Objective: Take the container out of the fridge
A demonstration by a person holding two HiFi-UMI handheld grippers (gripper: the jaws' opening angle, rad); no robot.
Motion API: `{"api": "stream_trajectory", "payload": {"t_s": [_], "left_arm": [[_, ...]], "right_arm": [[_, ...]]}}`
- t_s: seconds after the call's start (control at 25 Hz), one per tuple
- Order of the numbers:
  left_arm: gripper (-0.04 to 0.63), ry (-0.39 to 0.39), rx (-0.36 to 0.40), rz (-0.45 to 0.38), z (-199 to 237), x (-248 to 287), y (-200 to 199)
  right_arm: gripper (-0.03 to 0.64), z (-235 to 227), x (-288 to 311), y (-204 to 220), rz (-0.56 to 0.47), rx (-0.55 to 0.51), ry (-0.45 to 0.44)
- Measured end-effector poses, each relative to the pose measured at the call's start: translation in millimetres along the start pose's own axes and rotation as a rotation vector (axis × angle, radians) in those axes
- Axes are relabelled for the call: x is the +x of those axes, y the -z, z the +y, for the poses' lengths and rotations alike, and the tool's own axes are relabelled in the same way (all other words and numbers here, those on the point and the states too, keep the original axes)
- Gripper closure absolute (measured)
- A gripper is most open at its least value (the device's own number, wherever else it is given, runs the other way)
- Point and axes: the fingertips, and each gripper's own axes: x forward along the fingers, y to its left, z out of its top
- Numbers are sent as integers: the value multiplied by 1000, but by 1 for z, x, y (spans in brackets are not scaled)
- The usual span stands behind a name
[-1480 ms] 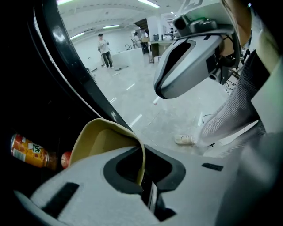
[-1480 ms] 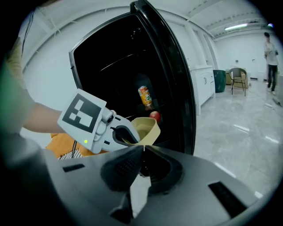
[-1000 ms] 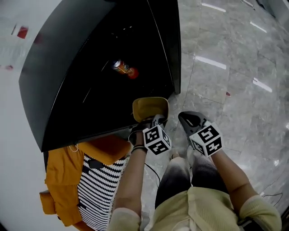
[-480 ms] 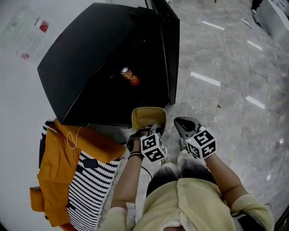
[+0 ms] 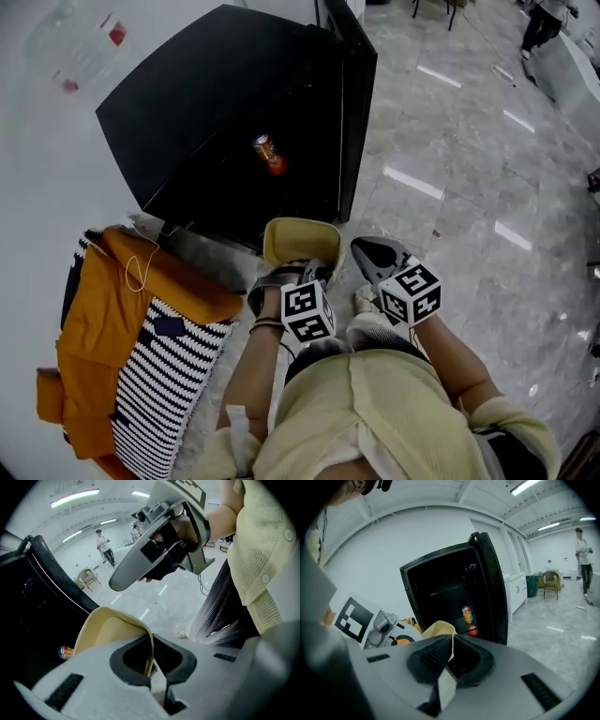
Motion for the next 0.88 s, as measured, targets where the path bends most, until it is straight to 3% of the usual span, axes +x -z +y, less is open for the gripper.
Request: {"api": "stream_trajectory", "payload": {"t_s": [0.36, 0.88], "left_arm": [[563, -45, -5, 10, -14, -43, 7], [563, -49, -49, 60, -35, -78, 33]], "right_arm": [[586, 29, -16, -22, -55, -8, -20], [588, 57, -22, -27, -78, -7, -40]]}}
